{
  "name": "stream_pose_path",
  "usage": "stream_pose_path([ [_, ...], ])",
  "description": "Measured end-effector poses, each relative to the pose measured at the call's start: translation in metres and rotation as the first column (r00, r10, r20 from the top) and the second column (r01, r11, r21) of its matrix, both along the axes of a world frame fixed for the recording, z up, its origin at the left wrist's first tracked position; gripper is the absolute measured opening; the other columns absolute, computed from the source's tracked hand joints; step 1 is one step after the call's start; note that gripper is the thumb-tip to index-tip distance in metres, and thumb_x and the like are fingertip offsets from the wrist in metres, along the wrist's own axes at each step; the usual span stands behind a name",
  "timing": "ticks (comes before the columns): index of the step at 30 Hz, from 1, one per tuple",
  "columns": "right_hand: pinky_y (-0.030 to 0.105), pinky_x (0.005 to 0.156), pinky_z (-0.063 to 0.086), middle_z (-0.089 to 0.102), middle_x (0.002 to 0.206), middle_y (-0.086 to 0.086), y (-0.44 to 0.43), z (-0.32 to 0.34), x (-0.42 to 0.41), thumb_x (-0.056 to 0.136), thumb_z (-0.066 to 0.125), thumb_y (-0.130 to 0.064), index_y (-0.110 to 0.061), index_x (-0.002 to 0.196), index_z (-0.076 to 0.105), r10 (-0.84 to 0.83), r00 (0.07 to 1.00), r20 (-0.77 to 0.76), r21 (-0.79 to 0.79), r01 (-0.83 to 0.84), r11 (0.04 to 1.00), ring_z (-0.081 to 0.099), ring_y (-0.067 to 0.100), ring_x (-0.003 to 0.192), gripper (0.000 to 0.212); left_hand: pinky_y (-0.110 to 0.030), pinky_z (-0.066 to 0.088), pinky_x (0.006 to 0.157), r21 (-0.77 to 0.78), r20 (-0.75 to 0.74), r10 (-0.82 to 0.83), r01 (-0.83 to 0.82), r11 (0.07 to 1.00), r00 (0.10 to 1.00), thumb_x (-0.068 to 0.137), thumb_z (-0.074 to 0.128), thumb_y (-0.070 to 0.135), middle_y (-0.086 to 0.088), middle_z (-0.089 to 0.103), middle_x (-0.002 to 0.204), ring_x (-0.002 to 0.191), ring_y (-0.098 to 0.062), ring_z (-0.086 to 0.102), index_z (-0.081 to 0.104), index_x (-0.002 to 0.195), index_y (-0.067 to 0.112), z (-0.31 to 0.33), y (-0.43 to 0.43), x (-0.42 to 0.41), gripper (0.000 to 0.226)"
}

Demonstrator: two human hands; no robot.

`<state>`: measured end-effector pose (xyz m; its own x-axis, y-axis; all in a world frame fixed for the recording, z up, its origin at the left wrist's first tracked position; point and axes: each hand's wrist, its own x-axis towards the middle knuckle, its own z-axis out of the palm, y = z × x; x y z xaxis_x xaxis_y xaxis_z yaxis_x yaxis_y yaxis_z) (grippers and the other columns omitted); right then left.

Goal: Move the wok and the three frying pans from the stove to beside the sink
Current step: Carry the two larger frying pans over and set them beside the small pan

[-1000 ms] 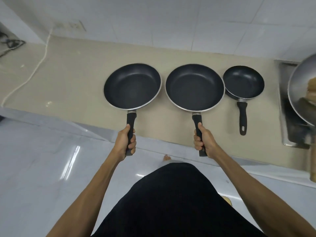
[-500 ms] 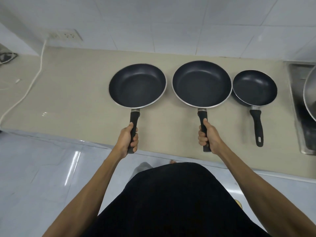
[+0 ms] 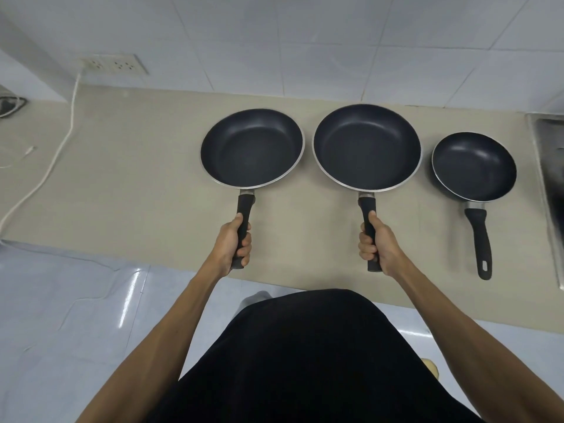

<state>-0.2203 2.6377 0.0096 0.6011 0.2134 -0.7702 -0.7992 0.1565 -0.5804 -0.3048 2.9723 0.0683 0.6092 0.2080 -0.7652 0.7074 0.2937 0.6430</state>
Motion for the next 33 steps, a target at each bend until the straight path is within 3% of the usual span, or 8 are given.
stream_pose_path([
  [7, 0.021, 0.032, 0.024, 0.033, 0.049, -0.005, 0.004, -0.003, 0.002, 0.098, 0.043, -0.058, -0.024, 0.054, 0.046, 0.004, 1.0, 0.0, -0.022, -0.004, 1.0, 0.023, 0.011, 0.035, 0.055, -0.018, 0.029, 0.034, 0.024, -0.023, -0.014, 0.014, 1.0, 1.0, 0.102, 0.036, 0.052, 0.004, 0.037, 0.051, 0.033, -0.012, 0.028, 0.048, 0.082, 0.018, -0.001, 0.005, 0.011, 0.041],
  [23, 0.024, 0.033, 0.029, 0.041, 0.051, 0.0, 0.009, -0.011, -0.001, 0.095, 0.047, -0.061, -0.018, 0.064, 0.05, 0.012, 0.999, -0.047, -0.159, -0.019, 0.987, 0.029, 0.015, 0.036, 0.053, -0.02, 0.032, 0.034, 0.017, -0.011, -0.041, 0.041, 0.999, 0.999, 0.103, 0.034, 0.051, 0.002, 0.038, 0.051, 0.034, -0.013, 0.028, 0.048, 0.086, 0.016, -0.017, 0.008, 0.029, 0.041],
  [33, 0.024, 0.035, 0.035, 0.045, 0.052, 0.0, 0.009, -0.006, -0.001, 0.095, 0.045, -0.062, -0.015, 0.077, 0.05, 0.047, 0.999, -0.015, -0.213, -0.049, 0.976, 0.035, 0.015, 0.038, 0.051, -0.029, 0.047, 0.041, 0.081, -0.108, -0.092, 0.101, 0.992, 0.99, 0.103, 0.036, 0.053, -0.004, 0.054, 0.063, 0.041, -0.018, 0.048, 0.056, 0.097, 0.011, -0.039, 0.006, 0.031, 0.047],
])
